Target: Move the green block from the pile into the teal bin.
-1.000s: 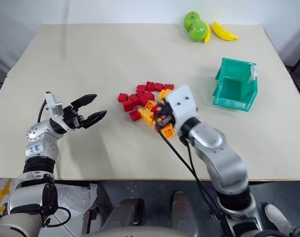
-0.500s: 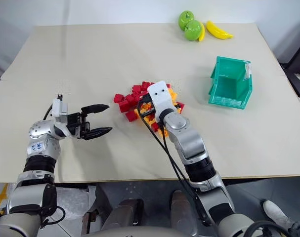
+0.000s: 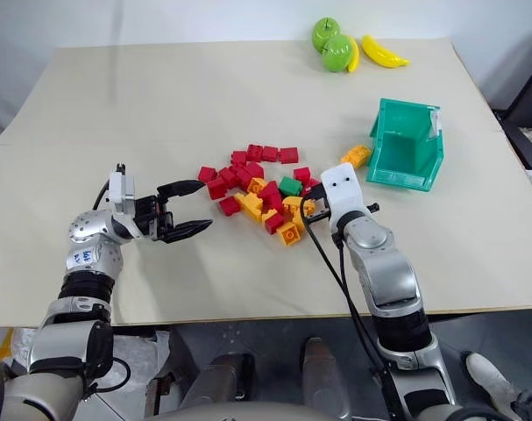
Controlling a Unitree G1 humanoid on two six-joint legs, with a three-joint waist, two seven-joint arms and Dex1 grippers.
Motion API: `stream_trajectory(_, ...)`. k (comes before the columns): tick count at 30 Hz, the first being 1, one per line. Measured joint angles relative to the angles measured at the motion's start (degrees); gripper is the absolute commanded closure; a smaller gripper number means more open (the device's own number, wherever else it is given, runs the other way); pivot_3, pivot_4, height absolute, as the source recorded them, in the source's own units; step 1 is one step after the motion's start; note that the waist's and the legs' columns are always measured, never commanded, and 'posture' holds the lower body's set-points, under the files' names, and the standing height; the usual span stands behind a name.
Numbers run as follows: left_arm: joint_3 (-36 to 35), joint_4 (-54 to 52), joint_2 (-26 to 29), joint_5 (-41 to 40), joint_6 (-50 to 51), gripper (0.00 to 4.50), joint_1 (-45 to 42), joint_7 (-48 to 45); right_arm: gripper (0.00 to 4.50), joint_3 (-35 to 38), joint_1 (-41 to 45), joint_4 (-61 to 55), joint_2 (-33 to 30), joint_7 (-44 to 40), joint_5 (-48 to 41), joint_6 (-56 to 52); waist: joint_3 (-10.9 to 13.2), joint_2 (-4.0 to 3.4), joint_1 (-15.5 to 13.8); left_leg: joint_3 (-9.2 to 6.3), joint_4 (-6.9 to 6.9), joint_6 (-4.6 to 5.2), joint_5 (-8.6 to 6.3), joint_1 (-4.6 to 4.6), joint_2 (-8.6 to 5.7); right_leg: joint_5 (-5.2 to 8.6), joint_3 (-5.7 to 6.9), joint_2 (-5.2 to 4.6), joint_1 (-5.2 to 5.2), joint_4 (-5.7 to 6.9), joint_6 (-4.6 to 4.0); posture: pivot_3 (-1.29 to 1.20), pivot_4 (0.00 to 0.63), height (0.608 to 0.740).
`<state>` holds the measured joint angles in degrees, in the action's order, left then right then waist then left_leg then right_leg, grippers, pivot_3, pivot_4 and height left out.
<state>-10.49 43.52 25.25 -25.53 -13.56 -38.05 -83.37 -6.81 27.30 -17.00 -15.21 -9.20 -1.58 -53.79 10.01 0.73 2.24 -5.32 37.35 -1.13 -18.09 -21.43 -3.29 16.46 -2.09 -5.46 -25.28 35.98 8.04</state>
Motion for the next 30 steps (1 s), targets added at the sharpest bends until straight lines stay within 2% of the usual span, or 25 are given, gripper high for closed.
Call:
stream_trajectory(5, -0.02, 0.22, -0.21, 0.04, -0.41, 0.00, 0.01, 0.43, 4.47, -3.55, 4.71, 6.57, 2.01, -3.58, -0.08, 2.96, 0.00, 0.00, 0.08, 0.01, 0.03, -0.01, 0.01, -0.01, 0.07, 0.00, -0.02, -0.05, -0.03, 0.03, 0.00, 0.00, 0.150, 0.740)
stream_trajectory(10, -0.18, 0.07, -0.21, 0.04, -0.41, 0.00, 0.14, 1.37, 4.47, -6.01, 5.32, 7.51, 2.28, -8.63, -1.77, 4.38, 0.00, 0.00, -0.05, 0.01, 0.03, 0.02, 0.00, -0.07, 0.10, -0.02, -0.01, -0.10, -0.02, 0.05, 0.03, 0.00, 0.150, 0.740)
stream_trajectory(13, -0.27, -0.13, -0.22, 0.03, -0.41, 0.00, 0.40, 1.58, 4.47, -6.22, 4.45, 3.65, 1.77, -11.47, -3.69, 3.71, 0.00, 0.00, -0.17, -0.01, 0.02, 0.02, 0.00, -0.13, 0.10, -0.02, 0.00, -0.10, -0.08, 0.04, 0.03, 0.00, 0.150, 0.740)
stream_trajectory(16, -0.29, -0.40, -0.29, 0.03, -0.41, 0.00, 0.62, 2.09, 4.47, -3.48, 1.95, -3.40, -2.09, -15.11, -7.10, 3.53, 0.00, 0.00, -0.61, -0.03, 0.02, 0.04, -0.01, -0.18, 0.09, -0.02, 0.02, -0.13, -0.09, 0.00, 0.03, 0.00, 0.150, 0.740)
stream_trajectory(19, -0.31, -0.43, -0.32, 0.04, -0.40, 0.00, 1.15, 2.28, 3.93, 2.22, -0.31, -9.32, -7.93, -19.75, -11.54, 2.33, 0.00, 0.01, -0.94, -0.04, 0.07, 0.09, -0.04, -0.21, 0.05, -0.04, 0.05, -0.17, -0.05, -0.03, 0.07, 0.00, 0.150, 0.740)
stream_trajectory(23, -0.15, 0.04, -0.60, 0.05, -0.40, 0.00, 0.87, 2.21, 2.55, 10.74, -5.97, -15.08, -16.70, -26.78, -18.51, 1.09, 0.01, 0.02, -1.27, -0.03, 0.08, 0.15, -0.07, -0.21, 0.05, -0.04, 0.07, -0.16, 0.00, -0.08, 0.08, 0.00, 0.150, 0.740)
stream_trajectory(30, -0.06, 2.40, -0.68, 0.20, -0.89, 0.00, -0.83, 1.40, 0.18, 22.68, -14.93, -17.49, -29.61, -33.98, -23.21, 1.34, 0.02, 0.04, -1.60, 0.10, 0.14, 0.16, -0.08, -0.19, 0.00, -0.04, 0.03, -0.07, 0.01, -0.12, 0.08, 0.00, 0.150, 0.740)
